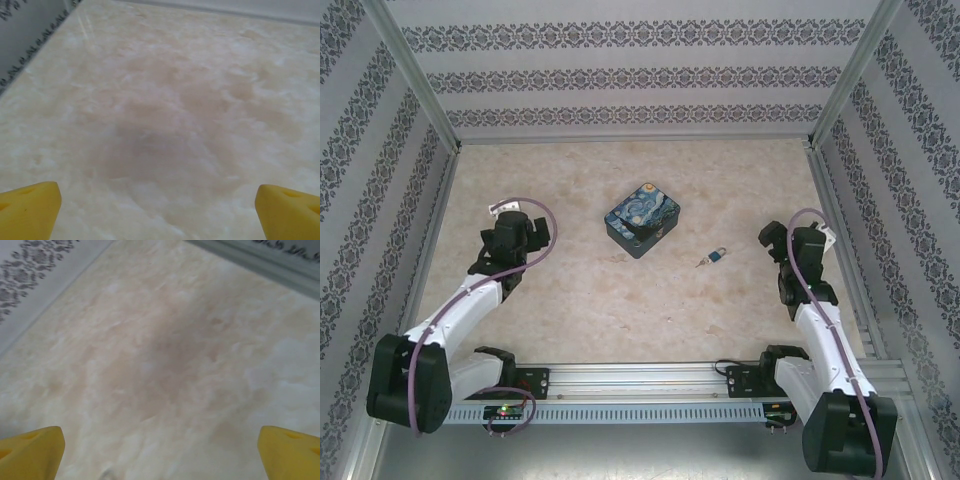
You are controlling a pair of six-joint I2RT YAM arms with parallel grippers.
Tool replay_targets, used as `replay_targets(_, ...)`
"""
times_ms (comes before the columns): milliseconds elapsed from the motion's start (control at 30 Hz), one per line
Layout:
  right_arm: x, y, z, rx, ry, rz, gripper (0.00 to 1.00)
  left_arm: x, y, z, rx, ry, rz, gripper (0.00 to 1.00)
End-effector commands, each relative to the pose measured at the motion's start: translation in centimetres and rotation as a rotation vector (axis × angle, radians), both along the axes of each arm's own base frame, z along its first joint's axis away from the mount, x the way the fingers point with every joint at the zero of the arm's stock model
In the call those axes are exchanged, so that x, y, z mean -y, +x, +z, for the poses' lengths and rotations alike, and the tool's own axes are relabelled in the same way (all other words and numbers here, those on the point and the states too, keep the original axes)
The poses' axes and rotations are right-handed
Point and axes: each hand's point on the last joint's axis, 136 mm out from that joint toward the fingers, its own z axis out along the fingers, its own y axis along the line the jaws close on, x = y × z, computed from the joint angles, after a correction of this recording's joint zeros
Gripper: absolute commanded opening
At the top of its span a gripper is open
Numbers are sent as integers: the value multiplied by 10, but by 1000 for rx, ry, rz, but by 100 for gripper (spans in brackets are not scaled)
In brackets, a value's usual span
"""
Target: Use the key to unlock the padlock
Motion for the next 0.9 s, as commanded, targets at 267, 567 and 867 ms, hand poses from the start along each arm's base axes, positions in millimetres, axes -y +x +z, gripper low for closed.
replay_targets(267,0,40,17,83,-428,109,98,-9,30,-25,167,201,-91,99)
replay_targets(567,-53,76,-5,190,-593,394,98,10,46,-48,144,100,-257,99)
replay_targets(867,-55,104,-27,236,-478,481,98,4,52,-63,126,12,-282,99)
